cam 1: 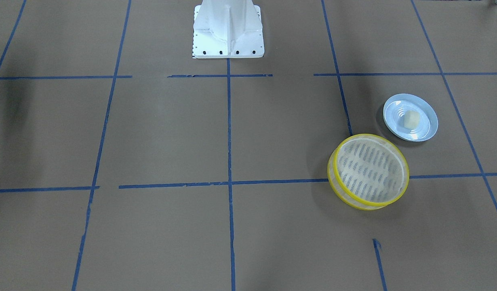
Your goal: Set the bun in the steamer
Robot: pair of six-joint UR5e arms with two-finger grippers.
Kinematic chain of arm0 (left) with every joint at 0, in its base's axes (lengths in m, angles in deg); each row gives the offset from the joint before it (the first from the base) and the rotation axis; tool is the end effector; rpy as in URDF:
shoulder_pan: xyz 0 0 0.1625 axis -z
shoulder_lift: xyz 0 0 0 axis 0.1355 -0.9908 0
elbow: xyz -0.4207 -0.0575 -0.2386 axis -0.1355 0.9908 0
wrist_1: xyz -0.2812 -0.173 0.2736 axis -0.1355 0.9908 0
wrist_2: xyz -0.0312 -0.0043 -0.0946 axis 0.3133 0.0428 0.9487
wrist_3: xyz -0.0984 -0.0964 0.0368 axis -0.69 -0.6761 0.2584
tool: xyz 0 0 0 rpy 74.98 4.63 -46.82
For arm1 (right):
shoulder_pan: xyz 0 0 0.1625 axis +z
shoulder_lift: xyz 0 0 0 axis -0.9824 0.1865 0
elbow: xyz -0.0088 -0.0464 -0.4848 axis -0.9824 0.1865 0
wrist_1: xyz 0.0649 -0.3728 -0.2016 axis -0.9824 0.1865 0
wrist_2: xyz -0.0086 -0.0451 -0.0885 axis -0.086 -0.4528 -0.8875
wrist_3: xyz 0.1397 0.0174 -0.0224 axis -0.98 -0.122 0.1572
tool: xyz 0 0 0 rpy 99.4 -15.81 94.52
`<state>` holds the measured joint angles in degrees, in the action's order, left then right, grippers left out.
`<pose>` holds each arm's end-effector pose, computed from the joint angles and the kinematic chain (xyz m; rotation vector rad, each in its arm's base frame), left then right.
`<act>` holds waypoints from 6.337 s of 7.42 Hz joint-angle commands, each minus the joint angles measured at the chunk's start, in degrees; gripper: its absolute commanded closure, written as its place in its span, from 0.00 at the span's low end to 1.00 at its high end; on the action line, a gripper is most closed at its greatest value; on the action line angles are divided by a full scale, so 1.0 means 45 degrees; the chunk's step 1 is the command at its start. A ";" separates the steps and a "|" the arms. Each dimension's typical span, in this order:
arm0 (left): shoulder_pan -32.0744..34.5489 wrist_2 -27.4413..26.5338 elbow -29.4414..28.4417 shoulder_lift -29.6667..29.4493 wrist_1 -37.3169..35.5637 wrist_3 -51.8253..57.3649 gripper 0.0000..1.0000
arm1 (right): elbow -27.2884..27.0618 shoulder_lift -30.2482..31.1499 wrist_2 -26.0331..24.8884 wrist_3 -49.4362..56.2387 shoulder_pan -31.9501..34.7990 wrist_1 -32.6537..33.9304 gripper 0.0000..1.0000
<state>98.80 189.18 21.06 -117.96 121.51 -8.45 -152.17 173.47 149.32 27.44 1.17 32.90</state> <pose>-0.0426 -0.5095 0.7261 0.1394 0.7745 0.0047 -0.0453 -0.5258 0.6848 -0.0067 -0.7000 0.0337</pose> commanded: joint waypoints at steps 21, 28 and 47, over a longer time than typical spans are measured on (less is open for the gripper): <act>-0.9363 -0.3729 0.1266 0.1628 0.6770 -1.1621 0.00 | 0.0000 0.0000 0.0000 0.0000 0.0000 0.0000 0.00; -0.9542 -0.3866 0.1031 0.1628 0.6828 -1.1406 0.32 | 0.0000 0.0000 0.0000 0.0000 0.0000 0.0000 0.00; -0.6203 -0.2792 0.4566 -0.2009 -0.2057 -0.8187 0.76 | 0.0000 0.0000 0.0000 0.0000 0.0000 0.0000 0.00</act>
<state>68.86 176.75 41.38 -119.11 123.40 -47.78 -152.16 173.47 149.32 27.44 1.17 32.90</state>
